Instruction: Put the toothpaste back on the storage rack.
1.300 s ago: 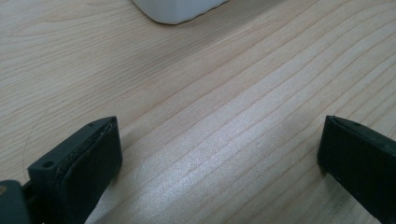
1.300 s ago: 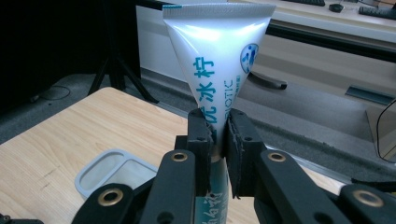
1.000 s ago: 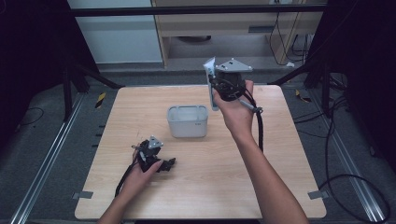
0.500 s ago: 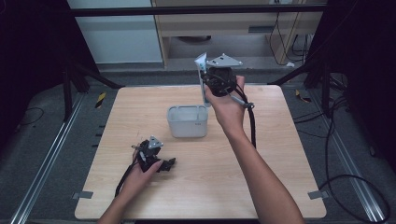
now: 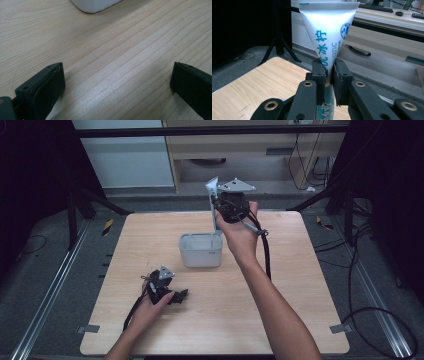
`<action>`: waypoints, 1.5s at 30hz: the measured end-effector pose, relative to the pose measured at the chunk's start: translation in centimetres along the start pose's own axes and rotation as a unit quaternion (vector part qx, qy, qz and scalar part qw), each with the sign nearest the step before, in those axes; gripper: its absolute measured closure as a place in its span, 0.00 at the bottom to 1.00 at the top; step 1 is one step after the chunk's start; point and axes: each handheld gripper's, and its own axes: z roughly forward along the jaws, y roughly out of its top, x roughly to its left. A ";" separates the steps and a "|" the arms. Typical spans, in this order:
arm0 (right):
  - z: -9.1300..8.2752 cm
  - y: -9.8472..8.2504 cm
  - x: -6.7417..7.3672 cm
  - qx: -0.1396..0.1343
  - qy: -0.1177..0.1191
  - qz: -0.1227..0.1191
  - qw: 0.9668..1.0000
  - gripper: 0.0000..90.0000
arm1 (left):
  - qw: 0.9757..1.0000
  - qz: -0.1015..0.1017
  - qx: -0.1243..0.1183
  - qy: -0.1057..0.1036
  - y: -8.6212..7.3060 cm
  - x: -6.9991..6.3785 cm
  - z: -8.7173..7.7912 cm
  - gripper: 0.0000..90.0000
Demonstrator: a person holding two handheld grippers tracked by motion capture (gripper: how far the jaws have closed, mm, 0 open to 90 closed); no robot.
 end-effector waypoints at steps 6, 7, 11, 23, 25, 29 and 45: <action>0.4 0.0 0.5 -0.001 0.006 0.000 1.000 0.90 | 1.000 -0.001 -0.001 -0.001 0.0 0.0 0.0 0.00; 0.4 0.0 0.7 -0.001 0.007 0.000 1.000 0.90 | 1.000 -0.001 -0.002 -0.001 0.0 0.0 0.0 0.00; 0.7 0.1 1.1 -0.001 0.011 -0.001 1.000 0.90 | 1.000 -0.001 -0.002 -0.001 0.0 0.0 0.0 0.00; 1.3 0.0 1.9 -0.005 0.019 0.000 1.000 0.90 | 1.000 -0.001 -0.002 -0.001 0.0 0.0 0.0 0.00; 1.3 0.0 2.0 -0.005 0.019 0.001 1.000 0.90 | 1.000 -0.001 -0.002 -0.001 0.0 0.0 0.0 0.00; 1.4 0.0 2.1 -0.005 0.020 0.001 1.000 0.90 | 1.000 -0.001 -0.002 -0.001 0.0 0.0 0.0 0.00; 1.7 0.0 2.7 -0.006 0.028 0.005 1.000 0.90 | 1.000 -0.001 -0.002 -0.001 0.0 0.0 0.0 0.00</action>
